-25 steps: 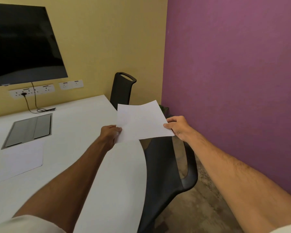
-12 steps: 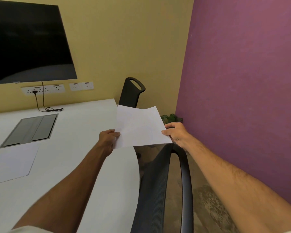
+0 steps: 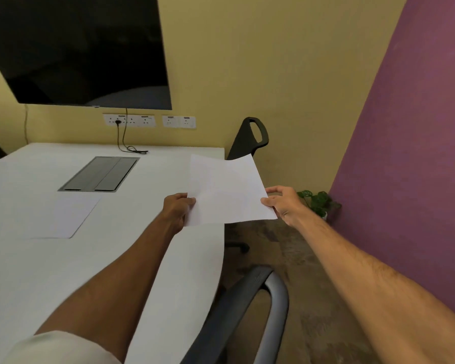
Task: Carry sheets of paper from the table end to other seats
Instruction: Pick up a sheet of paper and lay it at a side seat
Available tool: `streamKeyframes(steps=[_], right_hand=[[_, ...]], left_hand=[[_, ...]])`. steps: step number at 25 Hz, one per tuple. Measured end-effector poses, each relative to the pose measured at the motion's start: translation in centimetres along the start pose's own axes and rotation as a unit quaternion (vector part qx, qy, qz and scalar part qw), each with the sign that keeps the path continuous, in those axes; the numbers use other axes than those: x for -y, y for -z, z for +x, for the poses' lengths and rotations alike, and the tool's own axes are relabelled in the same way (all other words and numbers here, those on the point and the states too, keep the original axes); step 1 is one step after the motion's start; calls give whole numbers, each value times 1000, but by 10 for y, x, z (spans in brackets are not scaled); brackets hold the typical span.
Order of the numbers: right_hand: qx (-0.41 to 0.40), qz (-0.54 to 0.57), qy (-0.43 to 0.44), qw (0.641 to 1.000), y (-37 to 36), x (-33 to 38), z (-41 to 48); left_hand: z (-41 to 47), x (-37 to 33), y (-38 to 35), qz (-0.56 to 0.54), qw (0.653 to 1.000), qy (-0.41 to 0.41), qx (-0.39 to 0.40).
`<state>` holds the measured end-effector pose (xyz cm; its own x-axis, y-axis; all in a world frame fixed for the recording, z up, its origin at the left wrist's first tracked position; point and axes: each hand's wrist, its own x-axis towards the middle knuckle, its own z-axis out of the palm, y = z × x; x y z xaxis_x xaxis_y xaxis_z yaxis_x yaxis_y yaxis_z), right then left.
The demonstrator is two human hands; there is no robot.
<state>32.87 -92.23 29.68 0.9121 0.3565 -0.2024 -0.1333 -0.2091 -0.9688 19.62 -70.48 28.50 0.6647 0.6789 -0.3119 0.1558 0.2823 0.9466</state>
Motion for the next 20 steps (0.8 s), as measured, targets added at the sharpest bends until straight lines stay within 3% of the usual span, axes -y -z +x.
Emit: streamKeyframes(steps=[10,20], right_hand=[[81,-24,11,996,62,29,114],[150,-54,36,987,27,62,276]], left_hand=[[43,-12,-95,-41,995,-3,-86],[174,-43,-126,-72,987,-16,-146]])
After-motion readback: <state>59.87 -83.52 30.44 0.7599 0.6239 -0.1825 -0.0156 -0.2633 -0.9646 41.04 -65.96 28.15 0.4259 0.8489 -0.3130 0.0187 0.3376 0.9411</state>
